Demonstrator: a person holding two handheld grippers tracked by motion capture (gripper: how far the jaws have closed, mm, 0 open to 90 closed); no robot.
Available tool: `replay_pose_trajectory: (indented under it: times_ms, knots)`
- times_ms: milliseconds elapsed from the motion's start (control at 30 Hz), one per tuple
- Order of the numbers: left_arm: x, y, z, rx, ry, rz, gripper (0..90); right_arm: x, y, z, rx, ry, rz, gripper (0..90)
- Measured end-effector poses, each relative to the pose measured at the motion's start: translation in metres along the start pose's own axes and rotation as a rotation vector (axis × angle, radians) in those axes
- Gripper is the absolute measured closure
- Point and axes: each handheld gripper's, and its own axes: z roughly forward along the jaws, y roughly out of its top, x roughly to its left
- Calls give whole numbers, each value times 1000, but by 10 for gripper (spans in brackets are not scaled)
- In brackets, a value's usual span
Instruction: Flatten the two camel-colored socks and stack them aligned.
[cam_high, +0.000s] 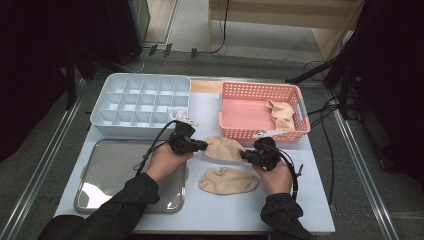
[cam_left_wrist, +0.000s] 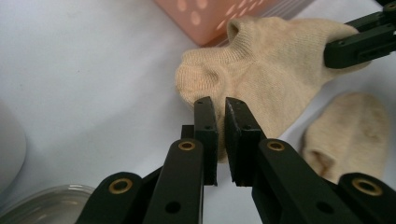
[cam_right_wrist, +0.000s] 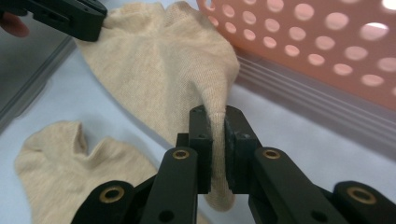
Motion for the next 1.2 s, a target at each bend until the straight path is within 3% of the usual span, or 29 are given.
replay_pose_trajectory:
  times_ms: [400, 733, 1200]
  knots:
    - [-23, -16, -24, -43, -58, 12, 855, 11, -18, -29, -9, 41, -33, 834]
    - [-45, -36, -32, -47, -80, 30, 851, 16, -30, -36, 4, 41, -38, 827]
    - [-60, -58, -16, 15, -85, 51, 845, 12, -49, -41, 58, 26, -14, 800]
